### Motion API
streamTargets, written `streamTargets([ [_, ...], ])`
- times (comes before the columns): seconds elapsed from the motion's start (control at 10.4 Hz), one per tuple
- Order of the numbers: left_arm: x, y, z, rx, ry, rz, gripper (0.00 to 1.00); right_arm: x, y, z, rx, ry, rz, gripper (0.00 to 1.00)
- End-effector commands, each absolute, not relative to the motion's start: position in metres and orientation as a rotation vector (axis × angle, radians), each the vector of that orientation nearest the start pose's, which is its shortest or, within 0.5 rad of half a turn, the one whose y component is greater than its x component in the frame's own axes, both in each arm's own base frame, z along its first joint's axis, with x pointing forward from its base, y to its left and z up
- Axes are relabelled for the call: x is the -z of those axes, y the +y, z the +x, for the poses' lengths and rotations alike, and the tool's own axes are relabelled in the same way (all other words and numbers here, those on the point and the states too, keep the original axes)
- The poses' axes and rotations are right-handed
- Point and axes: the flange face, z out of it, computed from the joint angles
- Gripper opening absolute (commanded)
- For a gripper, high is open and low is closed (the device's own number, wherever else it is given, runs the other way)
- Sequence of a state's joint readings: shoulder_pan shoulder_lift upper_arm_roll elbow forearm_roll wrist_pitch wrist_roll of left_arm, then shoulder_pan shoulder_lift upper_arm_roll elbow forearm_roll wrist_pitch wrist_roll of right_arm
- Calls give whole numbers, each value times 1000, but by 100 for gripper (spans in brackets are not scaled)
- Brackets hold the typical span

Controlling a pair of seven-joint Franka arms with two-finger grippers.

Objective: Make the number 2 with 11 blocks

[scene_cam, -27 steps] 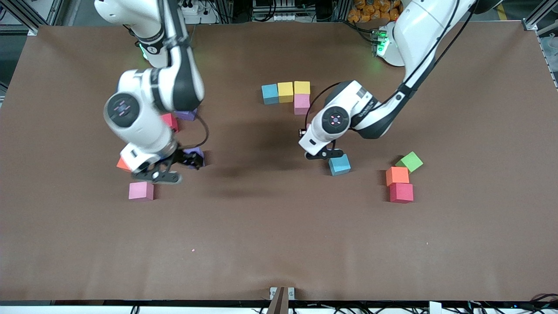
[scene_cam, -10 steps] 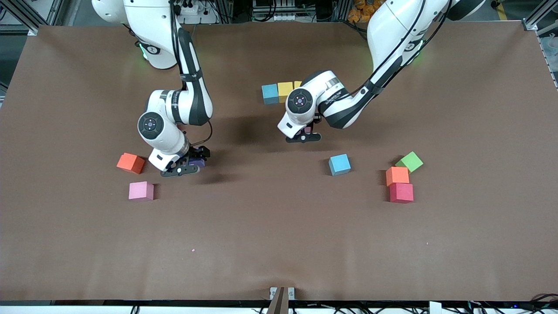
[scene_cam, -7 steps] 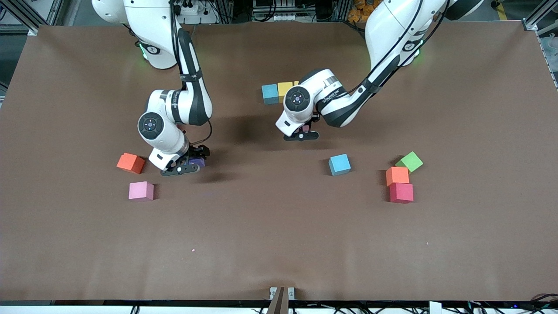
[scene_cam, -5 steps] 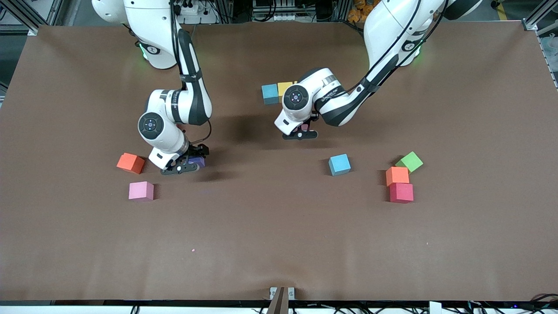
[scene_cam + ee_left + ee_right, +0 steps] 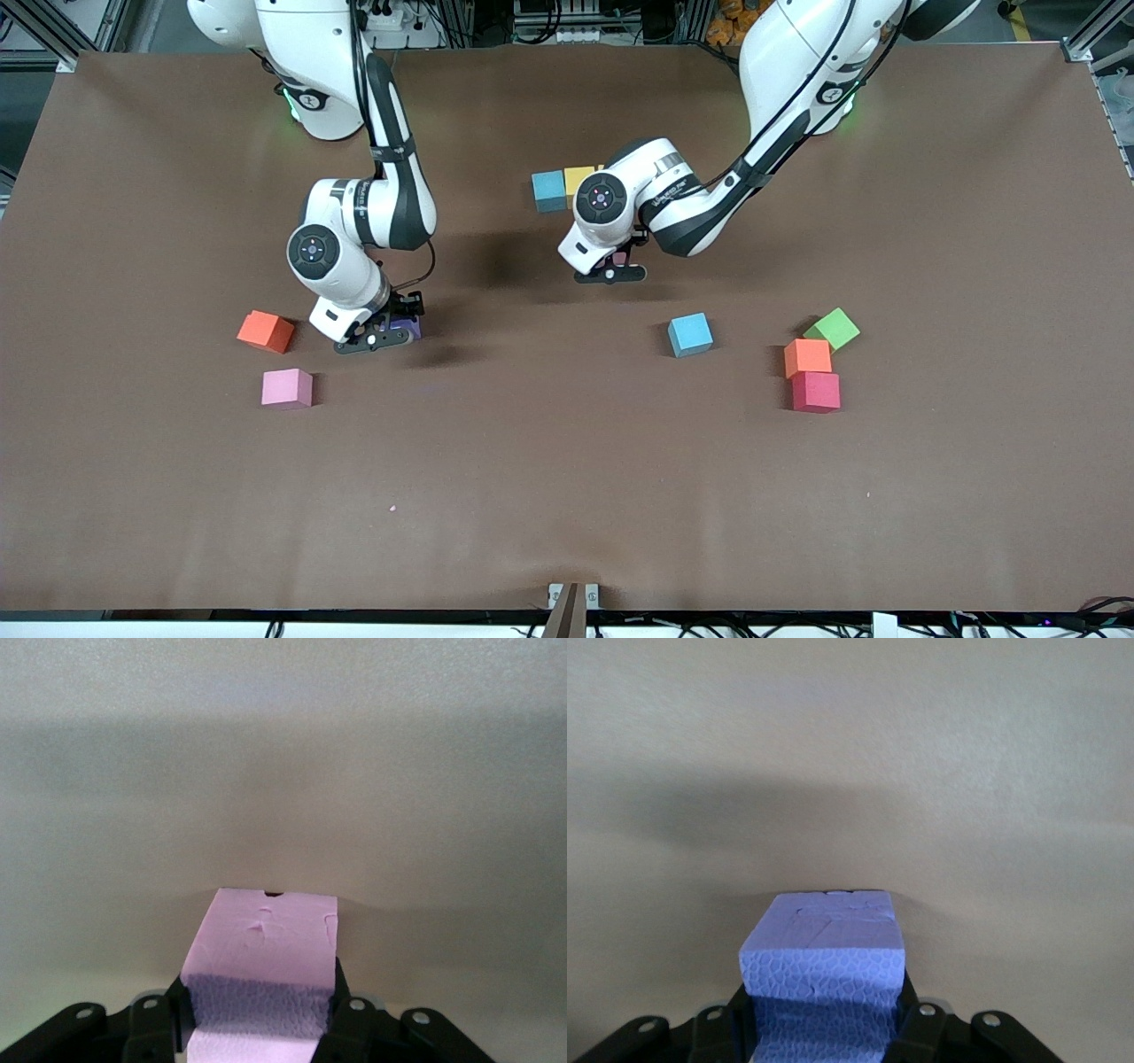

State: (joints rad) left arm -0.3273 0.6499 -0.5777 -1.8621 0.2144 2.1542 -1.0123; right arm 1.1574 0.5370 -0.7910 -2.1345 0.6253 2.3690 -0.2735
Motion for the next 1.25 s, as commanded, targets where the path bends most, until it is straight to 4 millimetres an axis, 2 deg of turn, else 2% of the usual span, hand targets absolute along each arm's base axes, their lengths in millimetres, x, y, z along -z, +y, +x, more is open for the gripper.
streamTargets([
  [0.0, -191, -458, 395, -416, -23, -2985, 51, -239, 209, 520, -48, -460, -3005, 29],
  [0.29, -190, -457, 394, -417, -18, -2983, 51, -251, 230, 519, 0, -799, -2923, 29],
  [0.48, -189, -455, 395, -419, -22, -2981, 51, -252, 243, 512, 8, -1046, -2845, 29],
  [0.77, -189, -454, 396, -425, -27, -2975, 51, -249, 239, 511, 2, -1360, -2704, 30],
  [1.16, -188, -453, 395, -429, -35, -2968, 52, -248, 238, 510, -29, -1542, -2591, 30],
])
